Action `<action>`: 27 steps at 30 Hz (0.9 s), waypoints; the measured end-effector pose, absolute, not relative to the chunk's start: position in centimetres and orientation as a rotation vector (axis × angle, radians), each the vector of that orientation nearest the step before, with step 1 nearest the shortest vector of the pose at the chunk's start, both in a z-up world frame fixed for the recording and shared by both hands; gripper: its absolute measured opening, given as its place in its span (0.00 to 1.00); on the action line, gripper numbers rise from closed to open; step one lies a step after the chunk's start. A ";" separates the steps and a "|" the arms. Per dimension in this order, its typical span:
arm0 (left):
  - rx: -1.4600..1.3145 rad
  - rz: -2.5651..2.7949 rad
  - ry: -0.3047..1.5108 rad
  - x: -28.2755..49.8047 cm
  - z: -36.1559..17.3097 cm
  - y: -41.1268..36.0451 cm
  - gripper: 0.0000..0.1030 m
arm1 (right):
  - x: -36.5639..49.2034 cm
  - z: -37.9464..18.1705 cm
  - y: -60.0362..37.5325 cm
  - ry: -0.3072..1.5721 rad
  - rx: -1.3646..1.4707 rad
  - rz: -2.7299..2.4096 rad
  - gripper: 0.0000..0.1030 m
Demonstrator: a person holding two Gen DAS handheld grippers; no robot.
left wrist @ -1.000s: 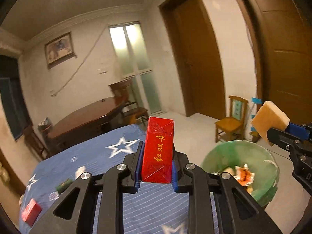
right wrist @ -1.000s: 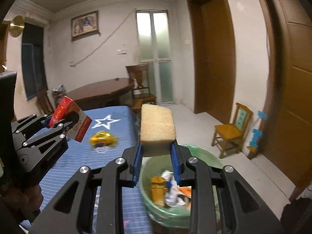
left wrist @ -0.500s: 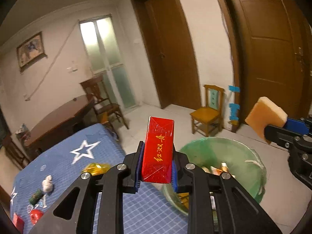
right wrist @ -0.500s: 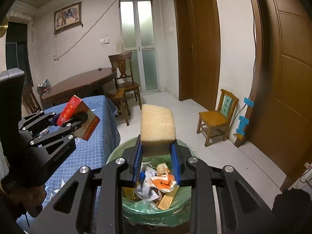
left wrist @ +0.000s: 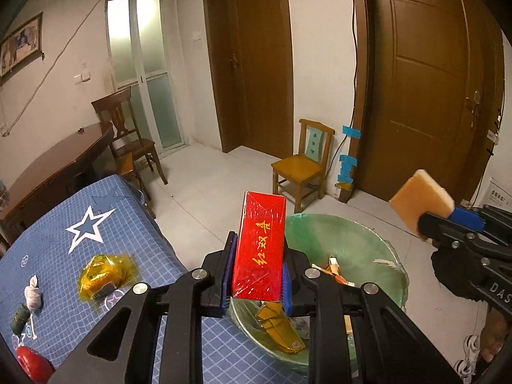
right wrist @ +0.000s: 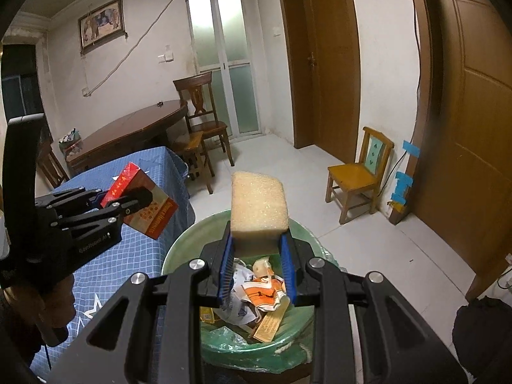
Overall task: Collect trash
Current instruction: 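Carry the beige sponge and red cigarette pack over the green bin, then open both grippers to drop the sponge and cigarette pack into the bin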
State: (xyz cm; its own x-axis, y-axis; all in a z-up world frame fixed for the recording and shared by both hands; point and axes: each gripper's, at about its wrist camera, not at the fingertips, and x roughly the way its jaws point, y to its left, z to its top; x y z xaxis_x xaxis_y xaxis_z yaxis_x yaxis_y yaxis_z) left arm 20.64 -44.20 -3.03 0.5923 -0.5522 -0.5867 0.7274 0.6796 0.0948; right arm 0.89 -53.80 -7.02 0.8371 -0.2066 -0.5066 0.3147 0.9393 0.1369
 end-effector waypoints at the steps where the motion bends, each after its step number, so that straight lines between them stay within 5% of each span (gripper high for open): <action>1: 0.343 -0.764 0.557 20.7 -2.9 -44.0 0.24 | 1.2 -7.0 -53.7 0.514 0.223 -0.272 0.24; 23: 0.261 -0.856 0.614 23.4 -3.0 -43.0 0.25 | 4.3 -7.6 -54.4 0.554 0.246 -0.194 0.27; 24: 0.270 -0.887 0.623 23.6 -3.4 -43.3 0.30 | 4.4 -7.8 -54.6 0.560 0.243 -0.205 0.35; 25: 0.284 -0.877 0.630 23.7 -3.6 -43.6 0.48 | 4.5 -8.0 -55.0 0.563 0.240 -0.226 0.43; 27: 0.272 -0.845 0.632 24.3 -4.0 -43.4 0.65 | 4.5 -8.5 -55.6 0.566 0.258 -0.243 0.43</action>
State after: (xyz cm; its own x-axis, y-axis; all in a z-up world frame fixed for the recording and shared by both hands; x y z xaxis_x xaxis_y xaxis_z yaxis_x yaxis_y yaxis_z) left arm 24.26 -43.42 -4.02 0.4962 -0.6097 -0.6181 0.7654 0.6432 -0.0201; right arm 4.50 -55.64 -8.49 0.8173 -0.1548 -0.5550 0.2954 0.9396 0.1728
